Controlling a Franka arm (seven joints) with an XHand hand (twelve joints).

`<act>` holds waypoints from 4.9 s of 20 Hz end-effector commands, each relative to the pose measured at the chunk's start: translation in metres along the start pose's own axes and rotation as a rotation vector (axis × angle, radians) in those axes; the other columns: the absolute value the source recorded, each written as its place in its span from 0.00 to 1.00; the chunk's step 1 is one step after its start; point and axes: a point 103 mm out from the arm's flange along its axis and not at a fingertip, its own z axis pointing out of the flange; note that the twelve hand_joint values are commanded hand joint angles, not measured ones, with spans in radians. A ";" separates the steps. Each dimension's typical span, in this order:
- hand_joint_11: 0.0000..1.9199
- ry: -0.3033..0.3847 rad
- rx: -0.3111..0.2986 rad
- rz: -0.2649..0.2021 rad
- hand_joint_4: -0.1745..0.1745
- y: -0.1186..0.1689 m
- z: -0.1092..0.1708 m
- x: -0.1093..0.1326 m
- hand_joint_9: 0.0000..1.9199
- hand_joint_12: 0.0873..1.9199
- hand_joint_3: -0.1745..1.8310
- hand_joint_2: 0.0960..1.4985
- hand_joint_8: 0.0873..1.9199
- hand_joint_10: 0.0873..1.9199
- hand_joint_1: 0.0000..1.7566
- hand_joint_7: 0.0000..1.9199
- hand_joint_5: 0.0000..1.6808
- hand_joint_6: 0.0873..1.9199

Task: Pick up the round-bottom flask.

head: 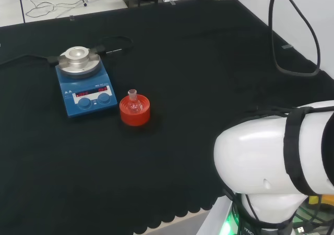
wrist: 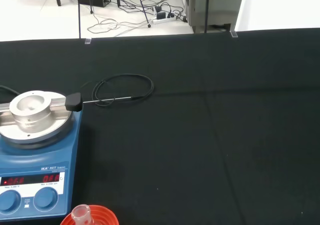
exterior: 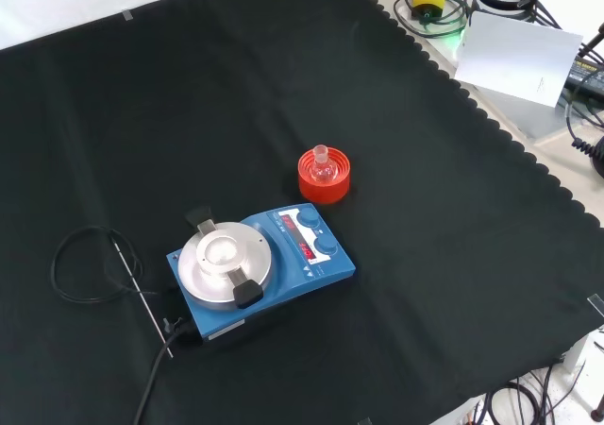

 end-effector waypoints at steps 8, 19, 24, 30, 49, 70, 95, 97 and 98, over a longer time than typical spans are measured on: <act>0.06 0.058 0.038 0.000 0.42 0.032 0.067 -0.017 0.17 0.70 0.21 0.84 0.29 0.32 0.09 0.09 0.22 0.13; 0.09 0.117 0.077 -0.102 0.38 0.112 0.166 -0.062 0.21 0.70 0.21 0.73 0.30 0.32 0.21 0.12 0.25 0.08; 0.10 0.155 0.112 -0.110 0.37 0.126 0.203 -0.062 0.23 0.70 0.22 0.68 0.31 0.32 0.25 0.13 0.25 0.05; 0.13 0.168 0.143 -0.149 0.37 0.126 0.239 -0.048 0.25 0.69 0.23 0.60 0.31 0.32 0.37 0.14 0.28 0.05; 0.17 0.269 0.176 -0.244 0.36 0.122 0.317 0.009 0.33 0.68 0.43 0.36 0.34 0.30 0.49 0.21 0.39 0.28; 0.18 0.319 0.196 -0.341 0.32 0.110 0.348 0.039 0.35 0.68 0.43 0.35 0.35 0.30 0.49 0.23 0.39 0.33; 0.19 0.343 0.224 -0.411 0.31 0.117 0.370 0.078 0.35 0.68 0.43 0.34 0.35 0.29 0.49 0.24 0.37 0.34; 0.19 0.344 0.229 -0.415 0.31 0.117 0.372 0.079 0.35 0.68 0.43 0.34 0.35 0.29 0.49 0.24 0.36 0.34; 0.19 0.342 0.232 -0.419 0.31 0.117 0.373 0.080 0.35 0.68 0.43 0.34 0.35 0.29 0.48 0.24 0.36 0.34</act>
